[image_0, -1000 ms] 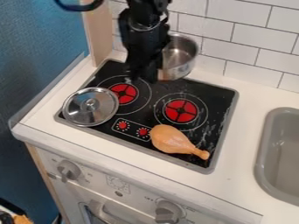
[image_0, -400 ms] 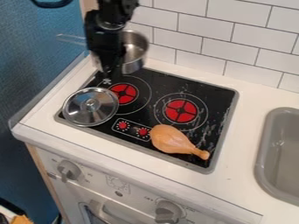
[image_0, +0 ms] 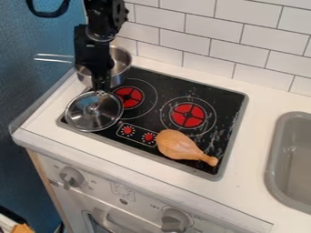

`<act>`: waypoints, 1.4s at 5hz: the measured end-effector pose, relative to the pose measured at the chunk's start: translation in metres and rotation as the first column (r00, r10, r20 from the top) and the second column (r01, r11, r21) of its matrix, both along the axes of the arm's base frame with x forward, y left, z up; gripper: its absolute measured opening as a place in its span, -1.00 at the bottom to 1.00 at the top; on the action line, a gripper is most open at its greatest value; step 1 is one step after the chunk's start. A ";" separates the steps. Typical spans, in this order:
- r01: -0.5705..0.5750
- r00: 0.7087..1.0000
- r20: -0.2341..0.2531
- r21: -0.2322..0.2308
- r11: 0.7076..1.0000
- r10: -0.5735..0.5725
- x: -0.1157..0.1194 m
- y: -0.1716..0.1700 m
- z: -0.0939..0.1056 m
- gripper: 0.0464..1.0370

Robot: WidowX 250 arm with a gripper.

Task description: Move the silver pot to the left burner on top of the silver lid.

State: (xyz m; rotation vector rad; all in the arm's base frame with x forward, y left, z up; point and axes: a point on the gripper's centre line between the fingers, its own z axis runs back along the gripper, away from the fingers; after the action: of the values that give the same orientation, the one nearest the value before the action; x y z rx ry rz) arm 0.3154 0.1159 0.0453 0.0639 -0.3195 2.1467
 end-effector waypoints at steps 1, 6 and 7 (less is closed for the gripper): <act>-0.018 1.000 -0.018 -0.038 0.999 0.017 0.007 0.005 -0.014 -0.94; 0.061 0.998 -0.024 -0.063 0.996 -0.063 0.041 -0.014 -0.032 -0.94; 0.063 0.997 -0.042 -0.046 0.997 -0.065 0.039 -0.013 -0.033 -0.88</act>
State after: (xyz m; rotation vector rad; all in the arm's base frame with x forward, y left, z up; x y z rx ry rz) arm 0.3545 0.1025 0.0124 0.0733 -0.2448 2.0852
